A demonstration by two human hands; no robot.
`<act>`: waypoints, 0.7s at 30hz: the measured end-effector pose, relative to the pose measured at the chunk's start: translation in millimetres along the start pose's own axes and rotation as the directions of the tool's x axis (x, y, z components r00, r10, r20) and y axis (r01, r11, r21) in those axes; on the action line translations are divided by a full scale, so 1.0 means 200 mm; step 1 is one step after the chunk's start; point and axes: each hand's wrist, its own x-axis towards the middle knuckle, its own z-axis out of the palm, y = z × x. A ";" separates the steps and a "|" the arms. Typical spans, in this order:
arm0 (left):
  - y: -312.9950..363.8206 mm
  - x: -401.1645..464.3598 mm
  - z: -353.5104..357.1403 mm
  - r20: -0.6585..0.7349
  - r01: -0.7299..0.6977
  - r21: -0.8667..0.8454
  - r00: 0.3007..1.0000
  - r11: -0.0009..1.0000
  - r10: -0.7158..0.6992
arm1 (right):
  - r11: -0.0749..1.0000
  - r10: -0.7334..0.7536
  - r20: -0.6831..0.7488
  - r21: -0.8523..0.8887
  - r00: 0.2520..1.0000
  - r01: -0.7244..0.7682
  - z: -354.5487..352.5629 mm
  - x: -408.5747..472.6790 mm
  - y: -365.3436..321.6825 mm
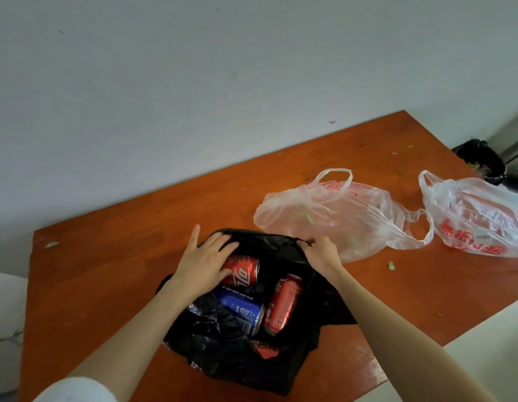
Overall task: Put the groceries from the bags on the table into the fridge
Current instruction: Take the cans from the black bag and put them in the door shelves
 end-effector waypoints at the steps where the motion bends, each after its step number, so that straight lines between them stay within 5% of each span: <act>1: -0.02 0.02 -0.01 0.059 0.016 0.022 0.998 1.000 -0.018 | 1.000 0.008 -0.007 -0.030 1.000 -0.009 0.00 0.01 0.01; 5: -0.02 0.06 0.00 0.148 0.105 -0.097 0.985 0.990 -0.089 | 0.991 -0.018 0.004 -0.132 1.000 0.018 0.02 -0.02 0.03; 7: 0.01 0.05 0.03 0.015 0.070 -0.128 0.998 0.989 -0.068 | 0.947 -0.192 -0.109 -0.280 0.975 0.155 0.04 -0.09 0.05; 11: 0.11 0.02 0.07 -0.229 -0.128 -0.047 0.967 0.991 0.114 | 0.762 -0.639 -0.303 -0.371 0.706 0.530 0.12 -0.36 0.05; 13: 0.14 0.02 0.09 -0.174 -0.164 -0.138 0.975 0.977 0.139 | 0.831 -0.550 -0.205 -0.234 0.809 0.505 0.17 -0.45 0.05; 16: 0.15 0.03 0.10 -0.049 -0.101 -0.253 0.995 0.962 0.091 | 0.974 -0.199 -0.085 -0.129 0.976 0.187 0.22 -0.49 0.12; 21: 0.11 0.06 0.10 0.077 -0.052 -0.065 0.995 0.997 0.057 | 0.992 0.126 0.070 0.000 0.990 -0.126 0.25 -0.46 0.18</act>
